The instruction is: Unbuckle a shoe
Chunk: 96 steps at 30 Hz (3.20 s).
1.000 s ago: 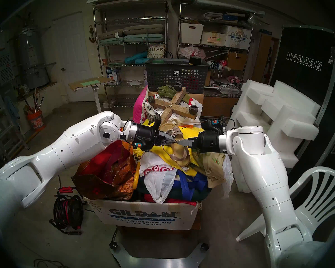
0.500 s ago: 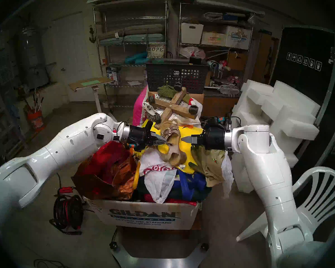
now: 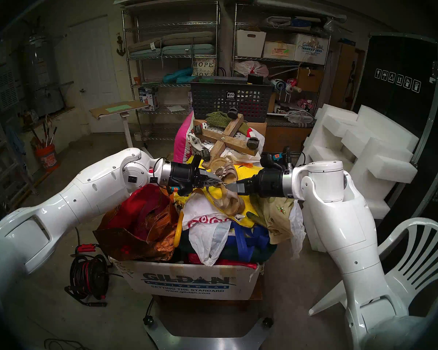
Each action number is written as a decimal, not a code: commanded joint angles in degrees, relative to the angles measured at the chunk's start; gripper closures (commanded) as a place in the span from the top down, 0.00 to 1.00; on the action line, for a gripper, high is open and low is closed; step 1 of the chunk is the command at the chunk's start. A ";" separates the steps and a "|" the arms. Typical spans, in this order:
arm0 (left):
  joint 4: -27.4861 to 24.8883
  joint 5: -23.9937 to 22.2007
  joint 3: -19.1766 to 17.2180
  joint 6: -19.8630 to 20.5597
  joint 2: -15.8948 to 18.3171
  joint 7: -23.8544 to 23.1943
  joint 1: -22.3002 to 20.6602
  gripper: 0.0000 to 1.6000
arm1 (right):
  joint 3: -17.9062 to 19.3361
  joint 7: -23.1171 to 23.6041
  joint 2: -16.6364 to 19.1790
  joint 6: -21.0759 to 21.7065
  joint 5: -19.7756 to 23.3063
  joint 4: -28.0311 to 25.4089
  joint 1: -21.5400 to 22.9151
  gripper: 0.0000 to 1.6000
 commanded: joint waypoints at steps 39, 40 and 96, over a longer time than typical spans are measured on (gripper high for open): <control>-1.07 3.25 -1.06 -0.80 -0.56 3.92 0.37 0.00 | 0.76 5.36 0.16 1.29 12.22 7.49 3.18 0.72; -1.15 3.18 -1.06 -0.76 -0.55 3.84 0.32 0.00 | 0.68 5.29 0.20 1.29 12.33 7.46 3.06 0.73; 0.75 3.79 -0.69 -1.65 -1.57 3.81 -0.28 0.00 | -4.22 3.42 1.13 1.29 15.58 11.24 6.04 0.60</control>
